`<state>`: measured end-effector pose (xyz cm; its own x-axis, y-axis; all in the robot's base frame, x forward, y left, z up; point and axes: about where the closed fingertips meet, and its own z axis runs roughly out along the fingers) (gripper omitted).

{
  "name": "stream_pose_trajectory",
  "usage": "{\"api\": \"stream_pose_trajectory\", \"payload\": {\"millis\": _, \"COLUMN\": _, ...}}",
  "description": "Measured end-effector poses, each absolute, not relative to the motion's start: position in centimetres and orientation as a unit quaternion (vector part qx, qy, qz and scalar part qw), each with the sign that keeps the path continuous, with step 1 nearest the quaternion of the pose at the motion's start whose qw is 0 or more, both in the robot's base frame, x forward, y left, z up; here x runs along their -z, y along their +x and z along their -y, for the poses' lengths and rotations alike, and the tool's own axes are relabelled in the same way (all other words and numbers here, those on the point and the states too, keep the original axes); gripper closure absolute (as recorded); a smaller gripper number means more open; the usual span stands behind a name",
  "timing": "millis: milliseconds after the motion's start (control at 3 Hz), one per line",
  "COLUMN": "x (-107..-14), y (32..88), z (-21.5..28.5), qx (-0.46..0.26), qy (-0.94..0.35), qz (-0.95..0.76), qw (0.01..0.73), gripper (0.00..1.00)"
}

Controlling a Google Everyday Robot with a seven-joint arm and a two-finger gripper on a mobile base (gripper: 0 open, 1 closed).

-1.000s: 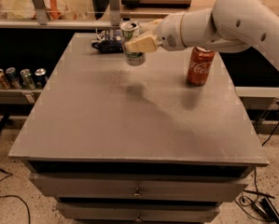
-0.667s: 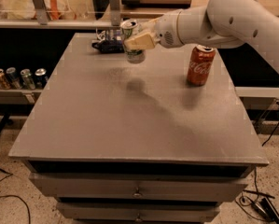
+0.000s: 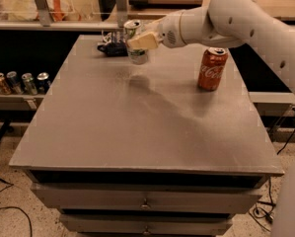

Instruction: Move 7up can near blue chip bag

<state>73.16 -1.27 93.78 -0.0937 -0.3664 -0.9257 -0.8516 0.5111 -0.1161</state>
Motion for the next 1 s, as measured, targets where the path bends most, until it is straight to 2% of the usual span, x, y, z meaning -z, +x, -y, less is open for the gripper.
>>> {"api": "stream_pose_trajectory", "payload": {"millis": 1000, "x": -92.5, "y": 78.0, "z": 0.3, "qx": -0.244, "qy": -0.437, "qz": -0.698, "qw": 0.513, "gripper": 1.00}}
